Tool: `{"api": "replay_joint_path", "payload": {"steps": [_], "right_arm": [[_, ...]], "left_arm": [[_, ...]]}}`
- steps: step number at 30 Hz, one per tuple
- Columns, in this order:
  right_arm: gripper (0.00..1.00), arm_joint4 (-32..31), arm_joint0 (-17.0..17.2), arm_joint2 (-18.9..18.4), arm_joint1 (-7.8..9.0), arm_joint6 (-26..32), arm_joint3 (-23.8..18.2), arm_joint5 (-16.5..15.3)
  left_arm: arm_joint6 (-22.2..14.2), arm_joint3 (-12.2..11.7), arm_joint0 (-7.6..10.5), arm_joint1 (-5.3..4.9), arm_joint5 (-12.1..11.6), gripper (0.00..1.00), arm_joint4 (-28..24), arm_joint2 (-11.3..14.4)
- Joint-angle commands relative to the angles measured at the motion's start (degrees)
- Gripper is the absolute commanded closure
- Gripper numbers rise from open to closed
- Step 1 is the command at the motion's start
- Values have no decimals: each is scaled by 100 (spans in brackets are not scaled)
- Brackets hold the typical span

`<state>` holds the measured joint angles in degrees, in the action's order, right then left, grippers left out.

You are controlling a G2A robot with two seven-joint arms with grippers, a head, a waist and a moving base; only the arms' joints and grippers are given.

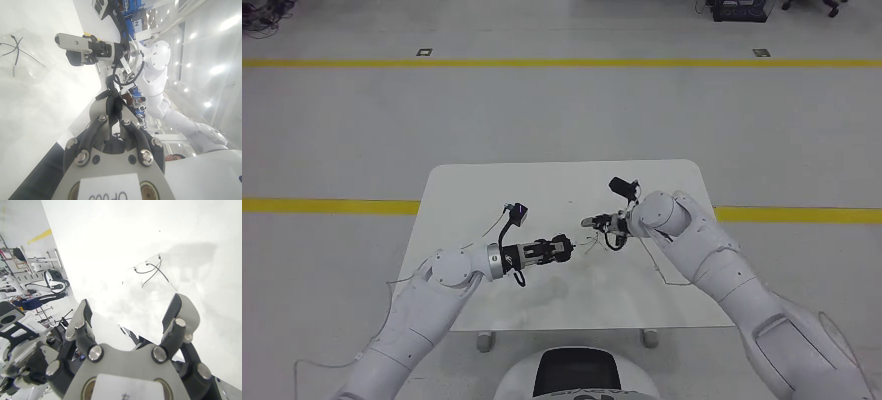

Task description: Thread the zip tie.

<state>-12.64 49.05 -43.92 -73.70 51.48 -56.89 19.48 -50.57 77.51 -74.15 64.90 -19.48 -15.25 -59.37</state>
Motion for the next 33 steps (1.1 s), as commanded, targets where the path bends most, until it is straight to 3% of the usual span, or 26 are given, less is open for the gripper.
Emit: {"api": "replay_joint_path", "payload": {"steps": [1, 10, 33], "right_arm": [[0, -75, -197, 111, -169, 10, 338, 0], [0, -482, -810, 391, -1059, -44, 1835, 0], [0, -482, -810, 391, -1059, -44, 1835, 0]], "left_arm": [[0, 0, 0, 0, 0, 100, 0, 0], [0, 0, 0, 0, 0, 100, 0, 0], [48, -4, -43, -21, 77, 100, -79, -37]]}}
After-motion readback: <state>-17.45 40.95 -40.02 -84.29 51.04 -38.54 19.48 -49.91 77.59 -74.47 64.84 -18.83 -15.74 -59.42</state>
